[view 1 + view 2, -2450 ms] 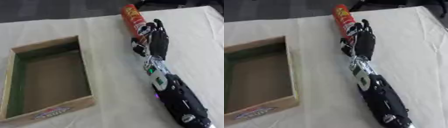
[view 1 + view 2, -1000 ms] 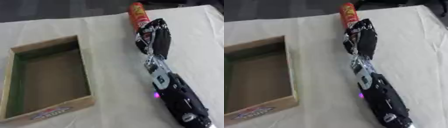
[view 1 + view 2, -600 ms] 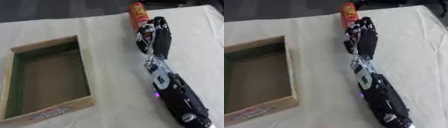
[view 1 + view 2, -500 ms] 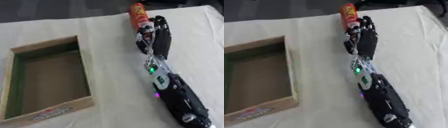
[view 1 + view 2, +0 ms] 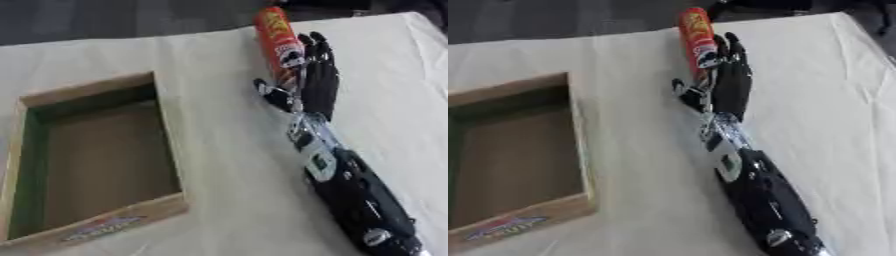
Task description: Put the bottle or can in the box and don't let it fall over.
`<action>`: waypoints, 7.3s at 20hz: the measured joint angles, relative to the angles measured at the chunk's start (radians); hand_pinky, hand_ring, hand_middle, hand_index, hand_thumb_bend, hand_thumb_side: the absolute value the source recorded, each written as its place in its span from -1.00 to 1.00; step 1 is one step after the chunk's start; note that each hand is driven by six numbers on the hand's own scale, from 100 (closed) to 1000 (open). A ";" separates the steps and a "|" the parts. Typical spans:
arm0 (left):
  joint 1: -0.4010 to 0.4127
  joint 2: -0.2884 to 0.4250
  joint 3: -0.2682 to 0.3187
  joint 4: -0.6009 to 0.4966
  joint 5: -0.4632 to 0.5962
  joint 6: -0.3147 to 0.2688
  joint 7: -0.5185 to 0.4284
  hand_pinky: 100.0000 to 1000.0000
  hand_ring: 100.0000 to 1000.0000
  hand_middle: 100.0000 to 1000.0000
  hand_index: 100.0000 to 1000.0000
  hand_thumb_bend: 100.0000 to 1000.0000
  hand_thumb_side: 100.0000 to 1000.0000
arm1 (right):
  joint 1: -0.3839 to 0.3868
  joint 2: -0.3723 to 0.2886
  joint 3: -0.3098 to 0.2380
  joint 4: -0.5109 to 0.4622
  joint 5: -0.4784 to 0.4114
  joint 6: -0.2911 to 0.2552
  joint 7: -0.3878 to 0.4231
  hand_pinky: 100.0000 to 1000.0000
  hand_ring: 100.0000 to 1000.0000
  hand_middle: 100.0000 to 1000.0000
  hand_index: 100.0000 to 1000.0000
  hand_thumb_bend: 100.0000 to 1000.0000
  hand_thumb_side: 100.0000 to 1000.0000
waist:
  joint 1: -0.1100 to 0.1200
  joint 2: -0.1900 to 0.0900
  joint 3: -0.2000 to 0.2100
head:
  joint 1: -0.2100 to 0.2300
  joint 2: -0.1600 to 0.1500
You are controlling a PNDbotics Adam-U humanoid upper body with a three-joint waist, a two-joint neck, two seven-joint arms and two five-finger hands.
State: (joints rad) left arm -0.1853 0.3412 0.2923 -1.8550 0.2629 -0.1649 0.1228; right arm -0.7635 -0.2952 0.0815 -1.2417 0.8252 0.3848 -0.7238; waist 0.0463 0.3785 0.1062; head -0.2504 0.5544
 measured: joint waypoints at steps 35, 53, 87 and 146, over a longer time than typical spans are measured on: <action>0.000 0.000 0.000 0.000 0.000 0.000 0.000 0.77 0.65 0.54 0.20 1.00 -0.55 | 0.024 -0.002 -0.013 0.000 -0.120 -0.001 -0.001 -0.11 0.60 0.74 0.66 0.52 -0.80 | -0.006 -0.006 0.000 | 0.002 -0.003; 0.001 0.000 0.000 0.000 0.000 -0.001 -0.001 0.77 0.65 0.54 0.20 1.00 -0.57 | 0.023 -0.001 -0.006 0.006 -0.095 0.029 0.029 -0.54 0.45 0.70 0.55 0.13 -0.87 | -0.006 -0.007 -0.004 | 0.001 -0.003; 0.001 0.000 0.000 0.000 0.000 -0.002 -0.007 0.76 0.66 0.55 0.20 1.00 -0.58 | 0.039 -0.008 -0.007 -0.065 -0.129 -0.052 -0.052 -0.52 0.31 0.44 0.23 -0.15 -1.00 | -0.002 -0.007 0.001 | -0.007 -0.005; 0.004 0.002 -0.006 -0.001 0.000 0.002 -0.003 0.77 0.66 0.55 0.20 1.00 -0.54 | -0.023 -0.135 0.319 -0.728 -0.268 -0.171 0.059 -0.34 0.29 0.12 0.05 -0.36 -1.00 | -0.015 -0.013 0.010 | -0.016 -0.002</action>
State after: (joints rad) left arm -0.1814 0.3427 0.2865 -1.8555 0.2625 -0.1627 0.1197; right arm -0.7861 -0.4303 0.4005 -1.9695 0.5575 0.2137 -0.6646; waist 0.0313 0.3653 0.1164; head -0.2668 0.5524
